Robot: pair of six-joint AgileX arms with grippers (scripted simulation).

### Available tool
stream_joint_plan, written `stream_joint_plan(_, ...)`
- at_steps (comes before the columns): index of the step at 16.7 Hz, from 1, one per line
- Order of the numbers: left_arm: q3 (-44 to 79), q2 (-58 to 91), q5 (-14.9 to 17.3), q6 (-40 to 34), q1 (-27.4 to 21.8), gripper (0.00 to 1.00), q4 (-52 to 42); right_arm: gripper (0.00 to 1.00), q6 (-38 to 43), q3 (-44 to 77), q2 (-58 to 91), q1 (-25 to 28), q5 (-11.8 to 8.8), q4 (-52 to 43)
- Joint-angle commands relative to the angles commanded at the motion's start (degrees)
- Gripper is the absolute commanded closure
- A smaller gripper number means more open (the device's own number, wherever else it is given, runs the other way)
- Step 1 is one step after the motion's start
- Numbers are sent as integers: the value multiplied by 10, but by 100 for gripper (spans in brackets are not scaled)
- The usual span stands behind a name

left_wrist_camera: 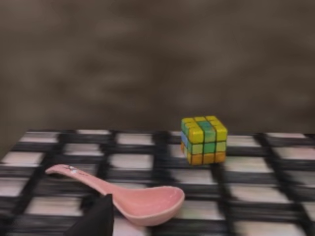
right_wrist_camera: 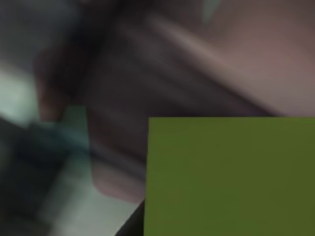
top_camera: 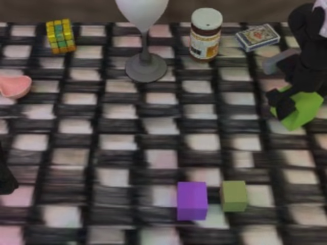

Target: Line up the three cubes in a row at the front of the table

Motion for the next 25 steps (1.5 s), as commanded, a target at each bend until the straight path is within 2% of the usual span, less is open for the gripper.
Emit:
stream_joint_plan(7, 0, 0, 0, 0, 0, 0, 0, 100, -1, 87, -31, 4, 0, -120)
stream_joint_plan(12, 0, 0, 0, 0, 0, 0, 0, 100, 1, 92, -32, 2, 0, -124)
stream_joint_plan(15, 0, 0, 0, 0, 0, 0, 0, 100, 38, 102, -25, 29, 0, -130)
stream_joint_plan(20, 0, 0, 0, 0, 0, 0, 0, 100, 211, 135, -8, 144, -1, -152)
stream_joint_plan(25, 0, 0, 0, 0, 0, 0, 0, 100, 481, 161, 7, 299, -2, -179)
